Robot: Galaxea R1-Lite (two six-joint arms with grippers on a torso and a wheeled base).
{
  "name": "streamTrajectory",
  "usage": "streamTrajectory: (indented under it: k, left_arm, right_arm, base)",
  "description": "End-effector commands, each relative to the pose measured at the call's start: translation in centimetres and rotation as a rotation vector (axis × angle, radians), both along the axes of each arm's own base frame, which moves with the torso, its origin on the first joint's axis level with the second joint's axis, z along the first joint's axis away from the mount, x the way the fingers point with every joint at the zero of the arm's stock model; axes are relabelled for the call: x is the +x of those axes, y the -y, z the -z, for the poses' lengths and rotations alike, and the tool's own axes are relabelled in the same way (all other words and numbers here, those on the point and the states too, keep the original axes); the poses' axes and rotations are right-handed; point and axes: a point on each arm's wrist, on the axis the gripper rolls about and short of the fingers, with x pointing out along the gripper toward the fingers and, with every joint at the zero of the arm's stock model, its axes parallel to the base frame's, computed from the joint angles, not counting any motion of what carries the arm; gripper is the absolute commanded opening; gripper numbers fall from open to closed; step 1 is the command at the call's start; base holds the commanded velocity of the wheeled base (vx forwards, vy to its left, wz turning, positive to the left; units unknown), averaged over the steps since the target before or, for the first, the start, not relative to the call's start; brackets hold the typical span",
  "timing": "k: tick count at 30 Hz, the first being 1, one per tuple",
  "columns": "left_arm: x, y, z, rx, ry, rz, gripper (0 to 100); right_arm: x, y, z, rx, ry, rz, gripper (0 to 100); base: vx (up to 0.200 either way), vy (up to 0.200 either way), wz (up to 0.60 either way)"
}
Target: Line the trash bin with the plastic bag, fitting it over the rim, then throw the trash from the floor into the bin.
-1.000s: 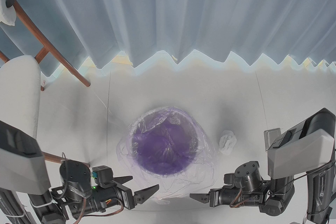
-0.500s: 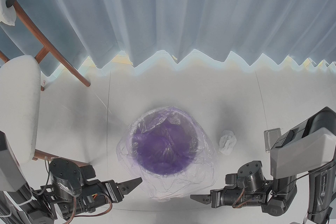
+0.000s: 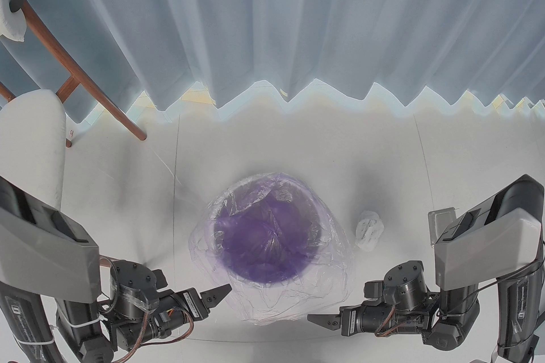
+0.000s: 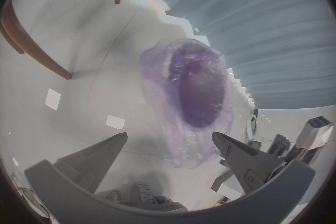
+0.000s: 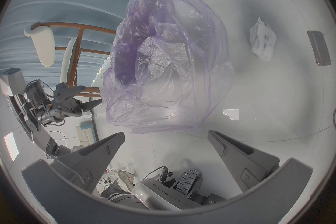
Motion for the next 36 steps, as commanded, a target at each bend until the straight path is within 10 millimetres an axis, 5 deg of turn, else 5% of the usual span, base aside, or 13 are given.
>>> streamTrajectory:
  k: [1, 16, 17, 29, 36]
  left_arm:
    - [1.2, -0.5, 2.4, 0.046, -0.061, -0.043, 100]
    - [4.4, 0.1, 1.8, -0.017, 0.04, -0.083, 100]
    - [4.3, 0.2, 1.8, -0.017, 0.039, -0.08, 0]
    - [2.9, -0.4, 2.4, 0.029, -0.016, -0.07, 0]
    - [2.6, -0.9, 5.4, 0.157, -0.097, -0.072, 0]
  right_arm:
    - [0.0, 0.0, 0.3, -0.005, -0.004, -0.001, 100]
    - [0.0, -0.1, 0.3, -0.006, -0.003, -0.005, 100]
    - [0.0, -0.1, 0.3, -0.006, -0.003, -0.005, 100]
    - [0.0, -0.1, 0.3, -0.005, -0.002, -0.005, 100]
    - [0.0, -0.1, 0.4, -0.006, -0.003, -0.003, 100]
  base:
    - [0.0, 0.0, 0.0]
    - [0.0, 0.0, 0.0]
    - [0.0, 0.0, 0.0]
    - [0.0, 0.0, 0.0]
    - [0.0, 0.0, 0.0]
